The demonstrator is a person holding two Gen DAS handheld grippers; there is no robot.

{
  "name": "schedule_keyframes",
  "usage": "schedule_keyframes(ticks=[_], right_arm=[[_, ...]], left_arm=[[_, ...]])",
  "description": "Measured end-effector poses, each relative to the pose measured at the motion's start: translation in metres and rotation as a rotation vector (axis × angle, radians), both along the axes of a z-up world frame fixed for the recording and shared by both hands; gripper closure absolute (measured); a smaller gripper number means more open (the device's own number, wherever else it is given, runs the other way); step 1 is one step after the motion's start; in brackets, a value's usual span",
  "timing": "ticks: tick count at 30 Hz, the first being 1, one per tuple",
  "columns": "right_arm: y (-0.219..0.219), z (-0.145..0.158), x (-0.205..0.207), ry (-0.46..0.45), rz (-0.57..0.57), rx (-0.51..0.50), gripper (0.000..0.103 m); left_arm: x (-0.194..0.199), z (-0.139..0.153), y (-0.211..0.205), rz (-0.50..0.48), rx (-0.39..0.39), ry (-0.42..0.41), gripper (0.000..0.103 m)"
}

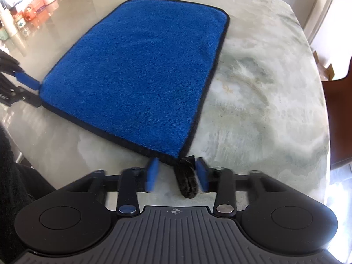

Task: Fold towel
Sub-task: 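Grasp the towel corners with the left and right grippers, then lift the grasped corners and fold the towel over onto itself with both grippers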

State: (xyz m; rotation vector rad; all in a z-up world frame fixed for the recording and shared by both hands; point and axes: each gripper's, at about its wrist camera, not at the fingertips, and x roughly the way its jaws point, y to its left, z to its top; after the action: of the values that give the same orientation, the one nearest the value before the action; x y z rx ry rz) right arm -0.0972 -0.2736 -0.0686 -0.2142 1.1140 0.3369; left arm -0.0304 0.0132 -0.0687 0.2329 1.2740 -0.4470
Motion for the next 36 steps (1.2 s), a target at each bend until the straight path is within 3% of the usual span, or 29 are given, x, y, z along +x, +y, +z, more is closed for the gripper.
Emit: schedule_keyframes(ticks=[1, 7, 13, 21, 36], right_arm=[[0.000, 0.000, 0.001, 0.008, -0.005, 0.013, 0.088], [-0.009, 0.013, 0.003, -0.002, -0.052, 0.100, 0.089], [-0.015, 0.039, 0.014, -0.065, -0.066, 0.163, 0.089], [-0.019, 0.065, 0.059, -0.172, -0.053, 0.211, 0.089], [-0.021, 0.057, 0.178, -0.221, -0.051, 0.237, 0.089]], left_arm=[[0.001, 0.001, 0.002, 0.011, -0.010, 0.005, 0.082], [0.004, 0.009, 0.007, 0.059, -0.060, -0.008, 0.093], [0.010, 0.021, 0.011, 0.060, -0.071, -0.060, 0.093], [0.037, 0.044, 0.012, 0.058, -0.082, -0.150, 0.093], [0.142, 0.057, 0.008, 0.049, -0.029, -0.256, 0.093]])
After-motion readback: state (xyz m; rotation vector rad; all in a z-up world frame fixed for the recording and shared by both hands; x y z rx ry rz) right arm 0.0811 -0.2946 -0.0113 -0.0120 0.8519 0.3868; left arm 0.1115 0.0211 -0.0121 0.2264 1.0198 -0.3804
